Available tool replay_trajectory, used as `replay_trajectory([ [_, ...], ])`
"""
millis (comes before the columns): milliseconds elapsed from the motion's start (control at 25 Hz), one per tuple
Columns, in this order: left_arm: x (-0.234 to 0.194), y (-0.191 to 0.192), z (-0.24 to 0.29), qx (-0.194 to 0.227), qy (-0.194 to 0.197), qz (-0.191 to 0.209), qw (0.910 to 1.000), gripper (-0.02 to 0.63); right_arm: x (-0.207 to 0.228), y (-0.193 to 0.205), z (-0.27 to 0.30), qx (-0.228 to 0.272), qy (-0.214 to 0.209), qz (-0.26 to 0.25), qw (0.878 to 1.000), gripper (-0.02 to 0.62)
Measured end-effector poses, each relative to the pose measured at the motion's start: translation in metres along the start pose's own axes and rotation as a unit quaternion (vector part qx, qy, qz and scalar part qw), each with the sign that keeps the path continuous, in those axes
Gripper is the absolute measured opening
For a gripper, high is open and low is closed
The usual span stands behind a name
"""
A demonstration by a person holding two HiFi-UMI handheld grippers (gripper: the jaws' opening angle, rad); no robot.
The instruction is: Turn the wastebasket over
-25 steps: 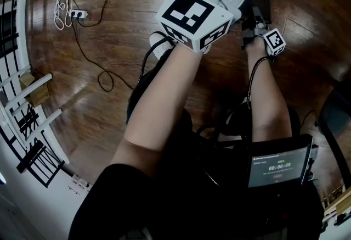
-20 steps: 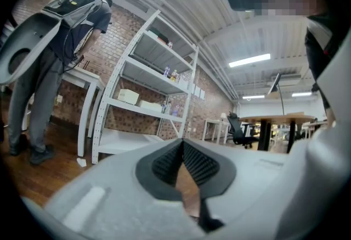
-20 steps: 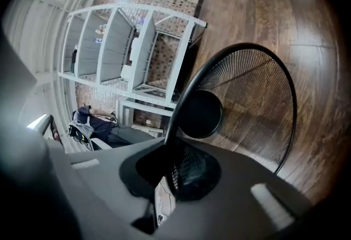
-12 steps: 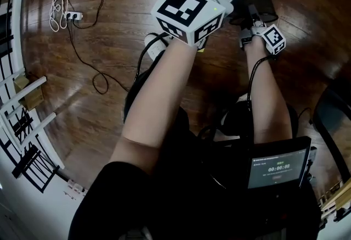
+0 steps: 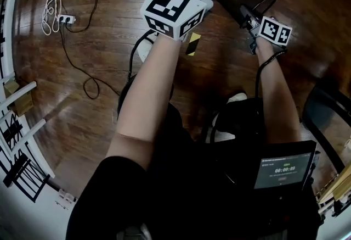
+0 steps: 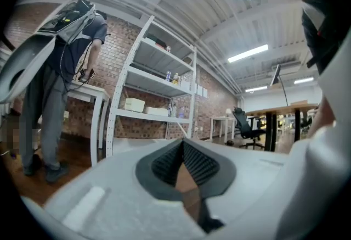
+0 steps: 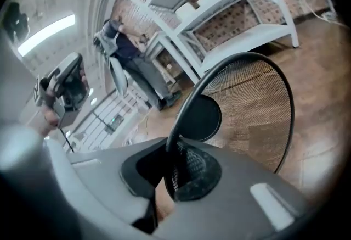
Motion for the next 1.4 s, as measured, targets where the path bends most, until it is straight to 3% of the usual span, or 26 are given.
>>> replay_trajectory([
  [120, -0.006, -0.005, -0.008, 0.003, -0.008, -0.001, 1.0000, 0.003, -0.006, -0.009, -0.006, -0.101, 0.015, -0.085, 0.991, 0.008],
  [280, -0.012, -0.012, -0.013, 0.015, -0.012, -0.006, 0.9998, 0.003, -0.009, -0.017, -0.006, -0.215, 0.036, -0.170, 0.961, 0.011],
  [360, -0.015, -0.015, -0.016, 0.020, -0.016, -0.009, 0.9996, 0.003, -0.010, -0.012, -0.001, -0.280, 0.051, -0.228, 0.931, 0.011],
  [440, -0.017, -0.016, -0.015, 0.024, -0.019, -0.013, 0.9994, 0.003, -0.011, -0.003, 0.002, -0.334, 0.070, -0.292, 0.894, 0.012],
  [640, -0.016, -0.017, -0.016, 0.031, -0.019, -0.020, 0.9991, 0.003, -0.023, 0.032, 0.010, -0.407, 0.107, -0.428, 0.799, 0.015],
  [720, -0.014, -0.019, -0.017, 0.033, -0.017, -0.019, 0.9991, 0.003, -0.032, 0.045, 0.014, -0.420, 0.110, -0.467, 0.770, 0.015],
  [840, -0.009, -0.020, -0.018, 0.035, -0.013, -0.018, 0.9991, 0.003, -0.043, 0.064, 0.017, -0.435, 0.096, -0.504, 0.740, 0.015],
  [960, -0.011, -0.023, -0.020, 0.038, -0.015, -0.019, 0.9990, 0.003, -0.047, 0.079, 0.020, -0.446, 0.087, -0.516, 0.726, 0.015],
  [1120, -0.011, -0.025, -0.019, 0.042, -0.017, -0.024, 0.9987, 0.003, -0.047, 0.100, 0.022, -0.446, 0.080, -0.516, 0.727, 0.015],
  [1240, -0.010, -0.024, -0.019, 0.042, -0.015, -0.025, 0.9987, 0.003, -0.048, 0.116, 0.025, -0.448, 0.075, -0.530, 0.716, 0.015],
  [1400, -0.012, -0.024, -0.020, 0.038, -0.012, -0.021, 0.9990, 0.003, -0.048, 0.122, 0.025, -0.442, 0.077, -0.534, 0.717, 0.020],
])
Point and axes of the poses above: the fingertips, and each gripper's own axes: z forward along the fingers, x to its right, y out of its underside, the point moved 10 cm from there along -z, backward along the fingers, and after that the axes turned 2 degrees about z, right-handed, at the moved point
